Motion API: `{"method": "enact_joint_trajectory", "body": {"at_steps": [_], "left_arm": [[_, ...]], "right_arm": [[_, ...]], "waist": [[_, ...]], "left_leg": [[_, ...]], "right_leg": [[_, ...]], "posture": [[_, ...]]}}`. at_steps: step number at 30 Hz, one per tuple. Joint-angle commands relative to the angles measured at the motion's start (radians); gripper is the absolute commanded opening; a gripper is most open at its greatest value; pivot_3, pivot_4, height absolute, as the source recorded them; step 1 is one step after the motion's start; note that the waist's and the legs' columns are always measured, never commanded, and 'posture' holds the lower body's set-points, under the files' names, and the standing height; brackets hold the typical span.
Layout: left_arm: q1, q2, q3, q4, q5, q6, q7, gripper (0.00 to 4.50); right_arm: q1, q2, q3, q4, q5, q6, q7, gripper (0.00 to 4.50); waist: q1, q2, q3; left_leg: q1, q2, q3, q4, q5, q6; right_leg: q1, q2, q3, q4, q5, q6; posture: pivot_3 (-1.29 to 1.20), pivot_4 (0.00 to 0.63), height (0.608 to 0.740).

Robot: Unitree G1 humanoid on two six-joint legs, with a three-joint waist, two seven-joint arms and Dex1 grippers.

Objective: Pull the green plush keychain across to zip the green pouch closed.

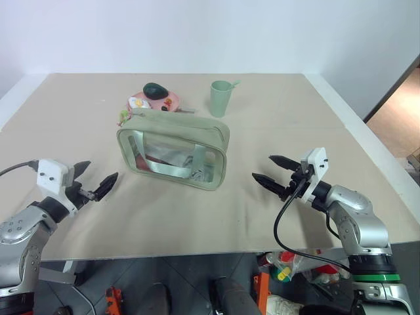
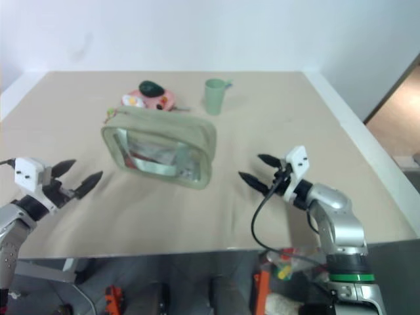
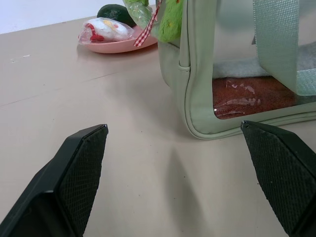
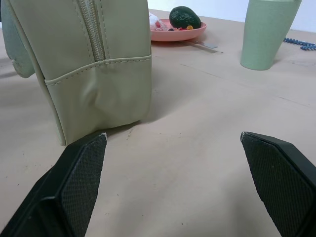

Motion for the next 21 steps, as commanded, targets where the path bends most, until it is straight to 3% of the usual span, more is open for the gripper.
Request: {"method": "enact_joint_trajectory", "body": {"at_steps": [1,4,15,21], "left_arm": [[-0.025,0.001,0.029,-0.027,-0.046,0.001,-0.012,4.47],[-0.041,-0.009,0.049,-0.021,-0.103,0.003,-0.037,4.47],[-0.017,0.003,0.011,-0.045,-0.084,-0.028,-0.097,4.47],[-0.027,0.049,-0.029,-0.173,-0.156,0.015,-0.192,4.47]], "right_arm": [[-0.018,-0.013,-0.016,-0.019,0.002,-0.019,-0.003,4.50],[-0.011,-0.008,-0.018,-0.041,0.003,-0.014,-0.018,4.50],[-0.011,-0.011,-0.013,-0.062,0.009,0.003,-0.038,4.50],[-0.027,-0.032,-0.022,-0.093,0.030,0.029,-0.023,4.50]], "waist": [[0.000,0.000,0.000],[0.000,0.000,0.000],[0.000,0.000,0.000],[0.000,0.000,0.000]], "left_leg": [[0.000,0.000,0.000,0.000,0.000,0.000],[0.000,0.000,0.000,0.000,0.000,0.000],[0.000,0.000,0.001,0.000,0.000,0.000],[0.000,0.000,0.001,0.000,0.000,0.000]], "right_leg": [[0.000,0.000,0.000,0.000,0.000,0.000],[0.000,0.000,0.000,0.000,0.000,0.000],[0.000,0.000,0.000,0.000,0.000,0.000],[0.000,0.000,0.001,0.000,0.000,0.000]], "posture": [[0.00,0.150,0.740],[0.00,0.150,0.740],[0.00,0.150,0.740],[0.00,0.150,0.740]]}}
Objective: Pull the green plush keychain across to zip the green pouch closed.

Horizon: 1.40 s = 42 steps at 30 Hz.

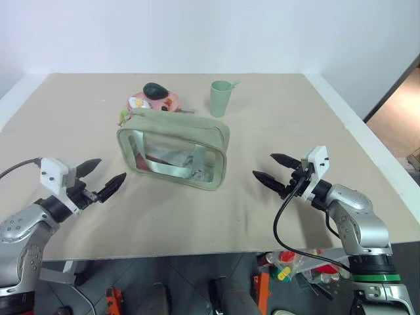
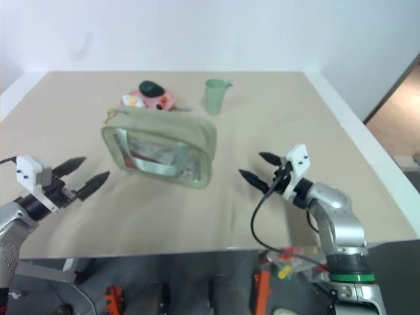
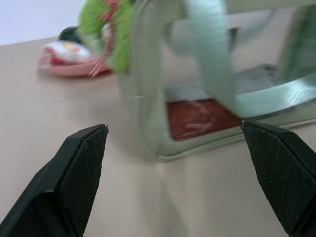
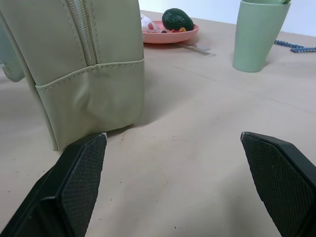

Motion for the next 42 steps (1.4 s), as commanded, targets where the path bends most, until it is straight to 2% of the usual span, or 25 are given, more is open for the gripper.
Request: {"method": "enact_joint_trajectory", "body": {"at_steps": [1,6,11,15,20,21,23,26,28,30,33,42], "left_arm": [[-0.020,0.051,-0.028,-0.153,-0.096,0.055,-0.069,4.47],[-0.036,0.099,-0.090,-0.261,-0.169,0.135,-0.120,4.47],[-0.098,0.110,-0.158,-0.285,-0.185,0.177,-0.132,4.47],[-0.120,0.111,-0.178,-0.274,-0.180,0.183,-0.134,4.47],[-0.130,0.111,-0.176,-0.259,-0.171,0.184,-0.131,4.47],[-0.131,0.109,-0.175,-0.256,-0.169,0.184,-0.127,4.50],[-0.131,0.104,-0.178,-0.257,-0.165,0.183,-0.119,4.50],[-0.125,0.095,-0.182,-0.266,-0.164,0.184,-0.103,4.50],[-0.118,0.091,-0.179,-0.265,-0.158,0.181,-0.094,4.50],[-0.117,0.085,-0.178,-0.262,-0.154,0.180,-0.085,4.50],[-0.119,0.077,-0.180,-0.265,-0.153,0.183,-0.079,4.50],[-0.112,0.066,-0.190,-0.275,-0.151,0.183,-0.065,4.50]], "right_arm": [[-0.034,-0.042,-0.022,-0.091,0.038,0.024,0.029,4.50],[-0.056,-0.080,0.010,-0.228,0.097,0.117,0.065,4.50],[-0.130,-0.001,0.103,-0.385,0.146,0.243,-0.029,4.50],[-0.185,0.081,0.165,-0.378,0.116,0.291,-0.119,4.50],[-0.221,0.118,0.185,-0.342,0.088,0.303,-0.167,4.50],[-0.227,0.123,0.188,-0.334,0.080,0.304,-0.175,3.97],[-0.236,0.131,0.197,-0.319,0.064,0.297,-0.181,3.48],[-0.242,0.144,0.206,-0.299,0.049,0.284,-0.190,2.29],[-0.243,0.148,0.208,-0.299,0.045,0.284,-0.189,1.80],[-0.243,0.147,0.212,-0.300,0.037,0.286,-0.184,0.93],[-0.243,0.146,0.218,-0.301,0.027,0.286,-0.180,0.03],[-0.253,0.135,0.221,-0.319,0.022,0.248,-0.120,0.03]], "waist": [[0.000,0.000,0.000],[-0.001,0.000,0.000],[-0.003,0.000,0.000],[-0.001,0.000,0.000],[-0.001,0.000,0.000],[-0.001,0.000,0.000],[-0.001,0.000,0.000],[-0.001,0.000,0.000],[-0.001,0.000,0.000],[-0.001,0.000,0.000],[-0.001,0.000,0.000],[-0.001,0.000,0.000]], "left_leg": [[0.000,0.000,0.000,0.000,0.000,0.000],[0.000,0.000,0.001,0.000,0.000,0.000],[0.002,0.002,0.000,0.000,0.000,0.000],[0.002,0.003,-0.001,0.000,0.000,0.000],[0.000,0.002,0.000,0.001,0.000,0.000],[-0.001,0.002,0.000,0.001,0.000,0.000],[-0.001,0.002,0.000,0.001,0.000,0.000],[-0.001,0.002,0.000,0.000,0.000,0.000],[0.000,0.002,0.000,0.000,0.000,0.000],[0.000,0.003,0.000,0.000,0.000,0.000],[-0.001,0.003,0.000,0.000,0.000,0.000],[0.000,0.003,0.000,0.000,0.000,0.000]], "right_leg": [[0.000,0.000,0.000,0.000,0.000,0.000],[0.000,0.000,0.001,0.000,0.000,0.000],[0.000,0.003,0.001,0.001,0.000,-0.001],[-0.001,0.005,0.001,0.002,0.001,-0.002],[-0.001,0.003,0.001,0.002,0.000,-0.002],[-0.001,0.003,0.001,0.001,0.000,-0.001],[-0.001,0.003,0.001,0.001,0.000,-0.001],[-0.001,0.003,0.001,0.001,0.000,-0.001],[-0.002,0.004,0.001,0.001,0.000,-0.002],[-0.002,0.004,0.001,0.001,0.000,-0.002],[-0.002,0.004,0.001,0.001,0.000,-0.002],[-0.002,0.004,0.001,0.001,0.000,-0.002]], "posture": [[0.00,0.150,0.740],[0.00,0.150,0.740],[0.00,0.150,0.740],[0.00,0.150,0.740],[0.00,0.150,0.740],[0.00,0.150,0.740],[0.00,0.150,0.740],[0.00,0.150,0.740],[0.00,0.150,0.740],[0.00,0.150,0.740],[0.00,0.150,0.740],[0.00,0.150,0.740]]}}
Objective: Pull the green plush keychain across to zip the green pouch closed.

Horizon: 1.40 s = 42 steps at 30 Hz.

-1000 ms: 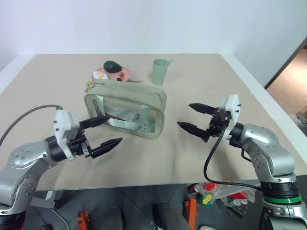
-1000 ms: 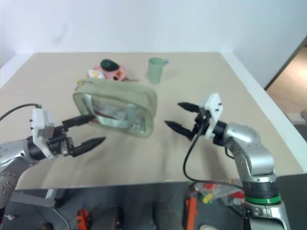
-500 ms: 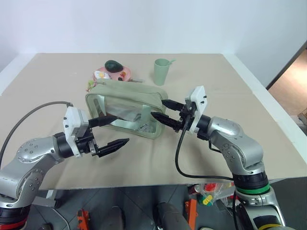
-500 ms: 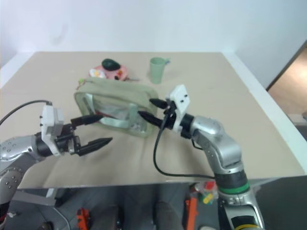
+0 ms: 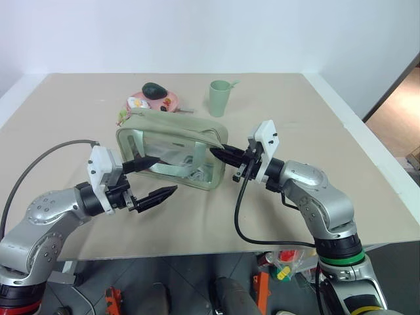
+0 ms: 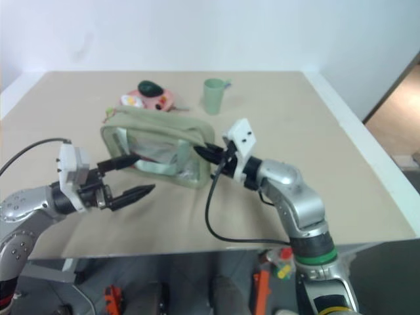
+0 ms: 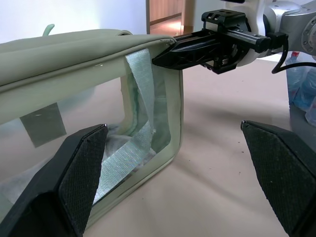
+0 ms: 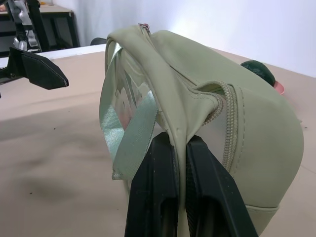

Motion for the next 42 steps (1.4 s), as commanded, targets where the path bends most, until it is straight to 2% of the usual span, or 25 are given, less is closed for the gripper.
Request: {"method": "enact_joint_trajectory", "body": {"at_steps": [1,5,9,12,17,18,22,25,28,30,33,38,42], "left_arm": [[0.003,-0.001,0.006,-0.030,0.000,-0.007,0.006,4.50],[-0.003,0.001,0.011,-0.026,-0.006,-0.006,0.009,4.50],[-0.021,0.000,0.002,-0.025,-0.008,-0.001,0.011,4.50],[-0.031,-0.002,-0.008,-0.035,-0.014,0.008,0.015,4.50],[-0.046,0.005,0.002,-0.070,-0.071,0.069,0.048,4.50],[-0.046,0.003,0.021,-0.080,-0.090,0.089,0.076,4.50],[0.003,0.006,0.229,-0.129,-0.353,0.205,0.290,4.50],[0.059,0.032,0.352,-0.114,-0.423,0.230,0.356,4.50],[0.054,0.040,0.394,-0.008,-0.336,0.187,0.382,4.50],[0.021,0.037,0.337,0.082,-0.214,0.124,0.373,4.50],[-0.060,-0.004,0.252,0.192,-0.134,0.097,0.379,4.50],[-0.168,-0.066,0.181,0.338,-0.093,0.105,0.346,4.50],[-0.232,-0.102,0.172,0.450,-0.121,0.167,0.323,4.50]], "right_arm": [[-0.039,-0.025,-0.016,-0.040,0.026,-0.040,0.063,0.03],[-0.066,-0.113,-0.072,0.014,0.056,-0.099,0.206,0.03],[-0.110,-0.225,-0.102,0.179,0.043,-0.212,0.382,0.03],[-0.137,-0.263,-0.108,0.298,0.031,-0.298,0.475,0.03],[-0.139,-0.266,-0.102,0.396,-0.003,-0.385,0.510,0.03],[-0.128,-0.259,-0.101,0.389,-0.004,-0.389,0.505,0.03],[-0.064,-0.254,-0.105,0.337,-0.001,-0.394,0.483,0.03],[-0.044,-0.258,-0.110,0.314,0.002,-0.388,0.474,0.03],[-0.040,-0.251,-0.109,0.281,0.013,-0.368,0.462,0.03],[-0.043,-0.246,-0.101,0.262,0.015,-0.362,0.460,0.03],[-0.052,-0.238,-0.093,0.241,0.014,-0.350,0.451,0.03],[-0.055,-0.225,-0.093,0.213,0.019,-0.340,0.446,0.03],[-0.044,-0.222,-0.094,0.190,0.019,-0.330,0.435,0.03]], "waist": [[0.000,0.000,0.000],[0.000,0.000,0.000],[0.001,0.000,0.000],[0.001,0.000,0.000],[0.000,0.000,0.000],[0.000,0.000,0.000],[-0.001,0.000,0.000],[-0.002,0.000,0.001],[0.000,0.000,0.001],[0.000,0.000,0.001],[0.000,0.000,0.001],[-0.004,0.000,0.000],[-0.004,0.000,0.000]], "left_leg": [[0.000,0.000,0.000,0.000,0.000,0.000],[0.000,0.000,0.000,0.000,0.000,0.000],[0.000,-0.001,0.000,0.000,0.000,0.000],[0.000,-0.001,0.001,0.000,0.000,0.000],[0.000,-0.001,0.000,0.000,0.000,0.000],[0.000,0.000,0.000,0.000,0.000,0.000],[0.000,0.001,0.000,0.000,0.000,0.001],[0.001,0.001,0.000,0.000,-0.001,0.001],[0.002,0.001,0.000,0.000,-0.001,0.001],[0.003,0.000,0.000,0.001,0.000,0.001],[0.004,0.000,0.000,0.001,0.001,0.001],[0.004,0.000,0.002,0.002,0.001,0.000],[0.002,0.001,0.001,-0.001,0.000,0.001]], "right_leg": [[0.000,0.000,0.000,0.000,0.000,0.000],[0.000,0.000,0.000,0.000,0.000,0.000],[0.000,-0.001,0.000,-0.001,0.000,0.000],[0.000,-0.001,0.000,-0.001,0.000,0.000],[0.000,0.000,0.000,0.000,0.000,0.000],[0.000,0.000,0.000,0.000,0.000,0.001],[0.000,0.000,0.000,0.000,0.002,0.004],[0.000,0.000,0.000,0.001,0.002,0.004],[0.000,0.001,-0.001,0.001,0.000,-0.001],[0.001,0.001,-0.001,0.001,0.000,-0.001],[0.002,0.001,-0.001,0.001,0.001,-0.002],[0.002,0.001,0.001,0.001,0.002,-0.001],[0.000,0.003,0.001,0.002,0.004,0.002]], "posture": [[0.00,0.150,0.740],[0.00,0.150,0.740],[0.00,0.150,0.740],[0.00,0.150,0.740],[0.00,0.150,0.740],[0.00,0.150,0.740],[0.00,0.150,0.740],[0.00,0.150,0.740],[0.00,0.150,0.740],[0.00,0.150,0.740],[0.00,0.150,0.740],[0.00,0.150,0.740],[0.00,0.150,0.740]]}}
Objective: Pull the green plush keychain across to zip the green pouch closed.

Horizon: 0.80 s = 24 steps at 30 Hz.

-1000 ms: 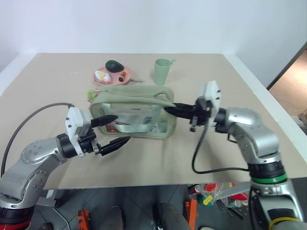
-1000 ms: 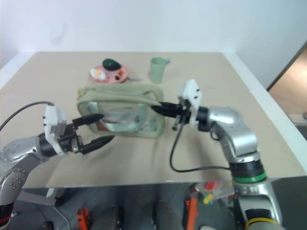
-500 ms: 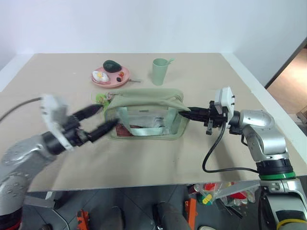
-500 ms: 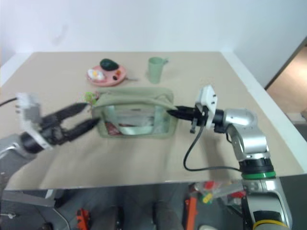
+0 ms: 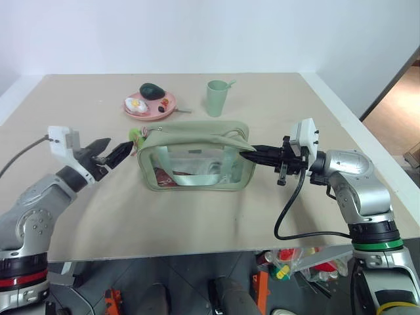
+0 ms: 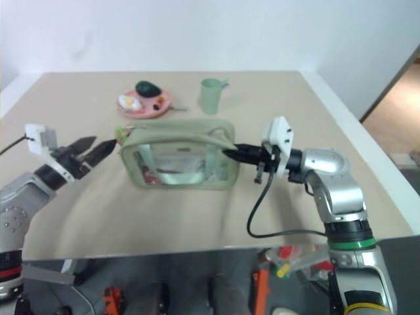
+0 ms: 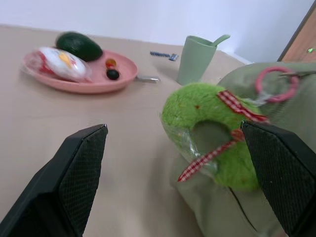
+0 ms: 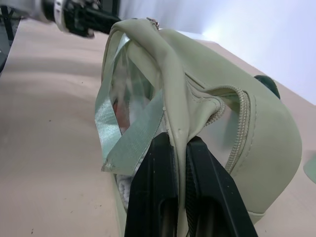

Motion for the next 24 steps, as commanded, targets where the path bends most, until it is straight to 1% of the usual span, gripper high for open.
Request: {"method": "enact_joint_trajectory", "body": {"at_steps": [1,5,8,11,15,16,17,18,20,22,24], "left_arm": [[-0.050,-0.016,0.014,0.076,-0.026,0.030,-0.036,4.50],[-0.087,-0.025,0.018,0.158,-0.052,0.065,-0.111,4.50],[-0.114,-0.024,-0.017,0.219,-0.033,0.085,-0.169,4.50],[-0.150,-0.036,-0.029,0.268,-0.010,0.067,-0.205,4.50],[-0.202,-0.060,-0.019,0.333,-0.008,0.056,-0.238,3.35],[-0.209,-0.063,-0.020,0.341,-0.004,0.054,-0.247,2.91],[-0.214,-0.068,-0.021,0.348,0.001,0.048,-0.255,2.65],[-0.218,-0.072,-0.020,0.352,0.005,0.044,-0.261,2.26],[-0.224,-0.078,-0.019,0.355,0.007,0.043,-0.271,1.65],[-0.228,-0.082,-0.015,0.354,0.004,0.046,-0.277,0.89],[-0.230,-0.084,-0.013,0.358,0.005,0.047,-0.281,0.24]], "right_arm": [[-0.004,0.007,0.000,-0.069,0.016,0.005,-0.004,0.03],[0.008,0.007,-0.001,-0.095,0.015,0.020,-0.018,0.03],[0.011,0.006,-0.002,-0.106,0.014,0.027,-0.027,0.03],[0.013,0.001,-0.002,-0.110,0.004,0.025,-0.033,0.03],[0.013,-0.003,-0.004,-0.111,0.004,0.028,-0.034,0.00],[0.014,-0.004,-0.004,-0.111,0.003,0.028,-0.035,0.00],[0.014,-0.005,-0.005,-0.111,0.003,0.029,-0.036,0.00],[0.014,-0.005,-0.005,-0.111,0.003,0.029,-0.037,0.00],[0.017,-0.008,-0.006,-0.114,0.003,0.032,-0.038,0.00],[0.022,-0.012,-0.008,-0.117,0.003,0.031,-0.038,0.00],[0.026,-0.014,-0.010,-0.120,0.004,0.032,-0.040,0.00]], "waist": [[0.001,0.000,0.000],[0.000,0.000,0.000],[0.000,0.000,0.000],[0.001,0.000,0.000],[0.002,0.000,0.000],[0.002,0.000,0.000],[0.002,0.000,0.000],[0.002,0.000,0.000],[0.002,0.000,0.000],[0.003,0.000,0.000],[0.003,0.000,0.000]], "left_leg": [[0.000,0.000,-0.001,0.000,0.000,0.000],[0.000,0.003,-0.001,-0.001,-0.001,0.001],[0.000,0.003,-0.002,0.000,-0.001,0.001],[0.000,0.003,-0.002,0.000,-0.001,0.001],[0.000,0.003,-0.002,0.000,-0.001,0.001],[0.000,0.003,-0.002,0.000,-0.001,0.001],[0.000,0.003,-0.002,0.000,-0.001,0.001],[0.000,0.003,-0.002,0.000,-0.001,0.001],[0.000,0.003,-0.002,0.000,-0.001,0.001],[-0.001,0.003,-0.002,0.000,-0.001,0.001],[-0.001,0.003,-0.002,0.000,-0.001,0.001]], "right_leg": [[0.000,0.001,0.000,0.001,0.000,0.000],[-0.001,0.004,0.000,0.001,-0.001,-0.001],[-0.001,0.005,-0.001,0.001,-0.001,-0.002],[0.000,0.005,-0.001,0.001,-0.001,-0.002],[0.000,0.004,0.000,0.001,0.000,-0.002],[0.000,0.004,0.000,0.001,0.000,-0.002],[0.000,0.005,0.000,0.001,0.000,-0.002],[0.000,0.005,0.000,0.001,0.000,-0.002],[0.000,0.004,0.000,0.001,0.000,-0.002],[0.000,0.004,0.000,0.001,0.000,-0.002],[0.000,0.004,0.000,0.001,0.000,-0.002]], "posture": [[0.00,0.150,0.740],[0.00,0.150,0.740],[0.00,0.150,0.740],[0.00,0.150,0.740],[0.00,0.150,0.740],[0.00,0.150,0.740],[0.00,0.150,0.740],[0.00,0.150,0.740],[0.00,0.150,0.740],[0.00,0.150,0.740],[0.00,0.150,0.740]]}}
